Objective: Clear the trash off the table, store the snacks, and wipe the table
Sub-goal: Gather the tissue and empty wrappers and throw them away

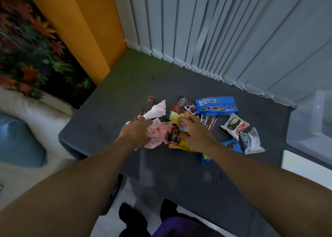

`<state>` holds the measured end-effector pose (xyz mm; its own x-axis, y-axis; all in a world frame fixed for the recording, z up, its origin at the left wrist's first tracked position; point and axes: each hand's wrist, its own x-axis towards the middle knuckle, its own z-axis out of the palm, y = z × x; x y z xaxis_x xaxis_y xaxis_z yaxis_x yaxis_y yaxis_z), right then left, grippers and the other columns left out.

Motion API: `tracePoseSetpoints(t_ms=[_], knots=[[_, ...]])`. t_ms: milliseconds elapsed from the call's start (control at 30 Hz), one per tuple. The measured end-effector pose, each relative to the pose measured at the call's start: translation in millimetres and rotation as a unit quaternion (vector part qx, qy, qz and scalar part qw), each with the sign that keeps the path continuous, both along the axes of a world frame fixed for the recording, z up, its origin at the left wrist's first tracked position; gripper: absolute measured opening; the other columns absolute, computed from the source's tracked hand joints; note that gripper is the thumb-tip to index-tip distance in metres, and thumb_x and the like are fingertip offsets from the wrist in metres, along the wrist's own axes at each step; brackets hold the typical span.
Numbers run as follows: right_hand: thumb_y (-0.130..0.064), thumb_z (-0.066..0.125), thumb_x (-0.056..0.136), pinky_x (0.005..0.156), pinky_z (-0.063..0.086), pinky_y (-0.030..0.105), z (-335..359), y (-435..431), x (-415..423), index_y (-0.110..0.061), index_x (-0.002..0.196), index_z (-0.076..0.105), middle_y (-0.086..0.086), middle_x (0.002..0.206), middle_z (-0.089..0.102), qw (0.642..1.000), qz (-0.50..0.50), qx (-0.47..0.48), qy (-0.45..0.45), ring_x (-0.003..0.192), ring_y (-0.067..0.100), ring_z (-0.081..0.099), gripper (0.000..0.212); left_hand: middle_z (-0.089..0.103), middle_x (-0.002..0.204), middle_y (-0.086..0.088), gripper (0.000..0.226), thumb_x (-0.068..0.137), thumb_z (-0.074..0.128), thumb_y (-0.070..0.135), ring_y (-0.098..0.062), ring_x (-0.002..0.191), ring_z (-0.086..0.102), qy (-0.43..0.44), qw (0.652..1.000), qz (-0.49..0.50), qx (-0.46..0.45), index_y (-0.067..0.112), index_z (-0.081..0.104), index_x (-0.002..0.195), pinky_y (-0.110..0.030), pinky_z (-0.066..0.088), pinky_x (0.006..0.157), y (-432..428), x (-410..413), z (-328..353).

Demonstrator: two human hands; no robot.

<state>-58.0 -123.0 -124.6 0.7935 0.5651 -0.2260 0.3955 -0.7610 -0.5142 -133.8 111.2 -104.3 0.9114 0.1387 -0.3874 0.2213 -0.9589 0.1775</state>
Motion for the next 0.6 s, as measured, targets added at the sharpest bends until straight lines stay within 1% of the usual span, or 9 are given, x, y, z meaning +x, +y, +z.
tracePoseSetpoints(t_ms=[67,133,233,300,400,533,600], knots=[[-0.03,0.059,0.095,0.096,0.049,0.041,6.9,2.2,3.7,-0.029,0.147,0.038,-0.002,0.143,0.038,1.0,0.0,0.005,-0.011,0.127,0.022,0.047,0.056,0.056,0.121,0.002,0.044,0.081,0.064,0.037,-0.025,0.11,0.058,-0.003,1.0,0.015,-0.008,0.033,0.054,0.124,-0.04,0.052,0.087,6.8,3.4,11.1],[-0.029,0.058,0.095,0.092,0.05,0.04,14.4,5.8,8.5,-0.03,0.147,0.038,-0.001,0.137,0.04,1.0,-0.001,0.012,-0.019,0.122,0.023,0.051,0.056,0.054,0.121,0.001,0.046,0.082,0.064,0.035,-0.028,0.112,0.057,-0.012,1.0,0.019,-0.01,0.031,0.053,0.127,-0.043,0.051,0.089,13.2,6.3,23.0],[-0.026,0.059,0.094,0.09,0.048,0.037,25.3,12.6,15.6,-0.03,0.145,0.04,0.001,0.134,0.042,0.999,-0.001,0.024,-0.03,0.119,0.023,0.051,0.054,0.055,0.116,-0.001,0.039,0.082,0.063,0.037,-0.03,0.108,0.059,-0.038,0.999,0.034,-0.015,0.03,0.055,0.119,-0.043,0.051,0.086,22.6,8.6,37.6],[-0.025,0.06,0.094,0.09,0.049,0.037,31.8,16.6,19.6,-0.029,0.144,0.041,0.001,0.131,0.043,0.999,0.0,0.031,-0.041,0.118,0.022,0.052,0.054,0.055,0.111,-0.001,0.035,0.08,0.063,0.035,-0.03,0.103,0.059,-0.05,0.998,0.042,-0.02,0.03,0.056,0.114,-0.041,0.051,0.083,28.7,9.0,46.0],[-0.025,0.062,0.093,0.092,0.05,0.038,38.2,21.2,24.7,-0.027,0.144,0.042,0.001,0.131,0.045,0.997,-0.003,0.042,-0.057,0.117,0.023,0.053,0.055,0.055,0.107,-0.001,0.032,0.08,0.064,0.035,-0.03,0.099,0.059,-0.06,0.997,0.053,-0.015,0.028,0.055,0.11,-0.042,0.051,0.082,37.0,9.9,57.5],[-0.025,0.062,0.093,0.088,0.051,0.038,39.3,25.2,27.9,-0.027,0.144,0.042,0.001,0.13,0.044,0.996,-0.006,0.046,-0.07,0.114,0.024,0.054,0.055,0.054,0.106,-0.001,0.034,0.079,0.063,0.038,-0.03,0.098,0.058,-0.057,0.995,0.074,-0.023,0.028,0.052,0.11,-0.042,0.05,0.083,43.0,12.7,63.0],[-0.025,0.061,0.093,0.091,0.051,0.039,37.0,24.9,26.1,-0.027,0.144,0.043,0.002,0.132,0.044,0.997,-0.009,0.044,-0.066,0.116,0.025,0.054,0.055,0.054,0.107,0.0,0.037,0.078,0.064,0.038,-0.028,0.098,0.058,-0.045,0.996,0.072,-0.03,0.028,0.052,0.111,-0.042,0.05,0.082,41.2,13.5,60.2]])
